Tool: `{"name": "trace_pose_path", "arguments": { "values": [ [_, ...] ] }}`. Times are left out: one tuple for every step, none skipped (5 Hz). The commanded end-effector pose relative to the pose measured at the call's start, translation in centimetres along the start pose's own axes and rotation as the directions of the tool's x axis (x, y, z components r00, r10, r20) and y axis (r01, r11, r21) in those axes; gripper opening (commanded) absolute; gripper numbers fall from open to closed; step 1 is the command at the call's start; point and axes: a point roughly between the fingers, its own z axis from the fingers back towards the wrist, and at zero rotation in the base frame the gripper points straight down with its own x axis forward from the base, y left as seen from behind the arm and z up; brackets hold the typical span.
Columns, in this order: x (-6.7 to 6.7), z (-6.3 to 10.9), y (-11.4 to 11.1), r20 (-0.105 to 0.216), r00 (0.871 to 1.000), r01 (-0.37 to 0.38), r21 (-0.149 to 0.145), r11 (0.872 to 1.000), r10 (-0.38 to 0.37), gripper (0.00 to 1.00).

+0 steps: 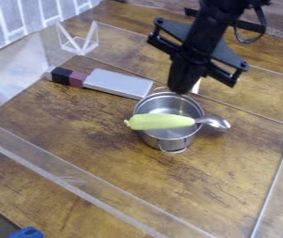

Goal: Move the toy knife to the right side of the table

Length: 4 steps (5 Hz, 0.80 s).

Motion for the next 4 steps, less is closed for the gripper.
{"name": "trace_pose_path", "arguments": {
  "values": [
    [-0.3,1.5,1.5,0.087,0.994,-0.061,-0.017,0.998,0.062,0.0],
    [-0.8,2.2,0.9,0.102,0.988,-0.118,0.002,0.993,0.117,0.0],
    [-1.2,2.5,-0.3,0.108,0.982,-0.155,0.016,0.988,0.153,0.0],
    [-2.0,2.2,0.9,0.101,0.979,-0.182,0.017,0.983,0.18,0.0]
  ]
}}
